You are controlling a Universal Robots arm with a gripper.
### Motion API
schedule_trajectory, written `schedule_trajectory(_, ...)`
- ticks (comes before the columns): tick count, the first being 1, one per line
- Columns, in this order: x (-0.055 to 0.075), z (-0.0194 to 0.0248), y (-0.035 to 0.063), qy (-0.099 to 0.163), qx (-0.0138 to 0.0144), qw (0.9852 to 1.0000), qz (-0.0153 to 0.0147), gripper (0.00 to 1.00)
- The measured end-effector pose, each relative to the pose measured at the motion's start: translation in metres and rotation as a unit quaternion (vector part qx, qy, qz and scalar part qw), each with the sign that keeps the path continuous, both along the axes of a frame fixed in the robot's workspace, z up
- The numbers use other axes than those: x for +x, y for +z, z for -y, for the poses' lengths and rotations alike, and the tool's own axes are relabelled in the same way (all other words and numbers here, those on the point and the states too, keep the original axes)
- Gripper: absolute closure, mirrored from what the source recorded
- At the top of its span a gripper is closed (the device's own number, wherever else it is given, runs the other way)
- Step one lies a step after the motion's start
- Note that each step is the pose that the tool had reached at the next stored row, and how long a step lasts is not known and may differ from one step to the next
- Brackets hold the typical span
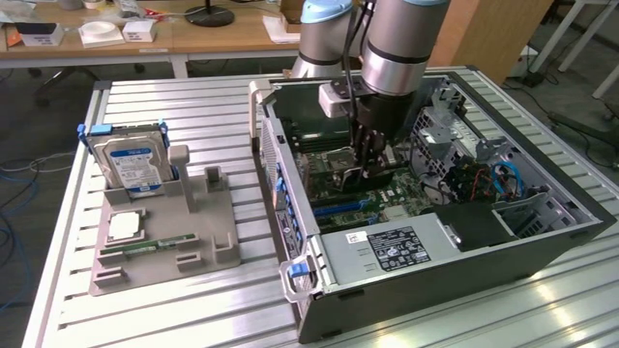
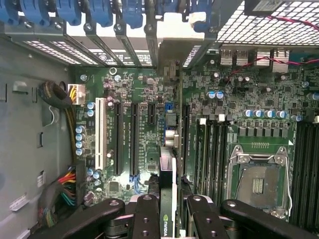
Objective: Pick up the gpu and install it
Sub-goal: 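Insert the gpu into the slot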
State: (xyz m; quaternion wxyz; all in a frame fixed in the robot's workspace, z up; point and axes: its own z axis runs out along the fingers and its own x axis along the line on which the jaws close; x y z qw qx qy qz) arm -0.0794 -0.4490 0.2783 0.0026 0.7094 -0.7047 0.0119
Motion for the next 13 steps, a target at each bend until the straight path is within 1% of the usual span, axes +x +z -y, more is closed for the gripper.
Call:
schedule_trajectory(8,-0.0016,0.0000,-0.0060,0.000,0.0000,1.0000,0.0000,0.74)
schedule_trajectory(13,-0.0028,0.0000,-0.0079,0.000,-0.0001,1.0000,0.0000,0.74)
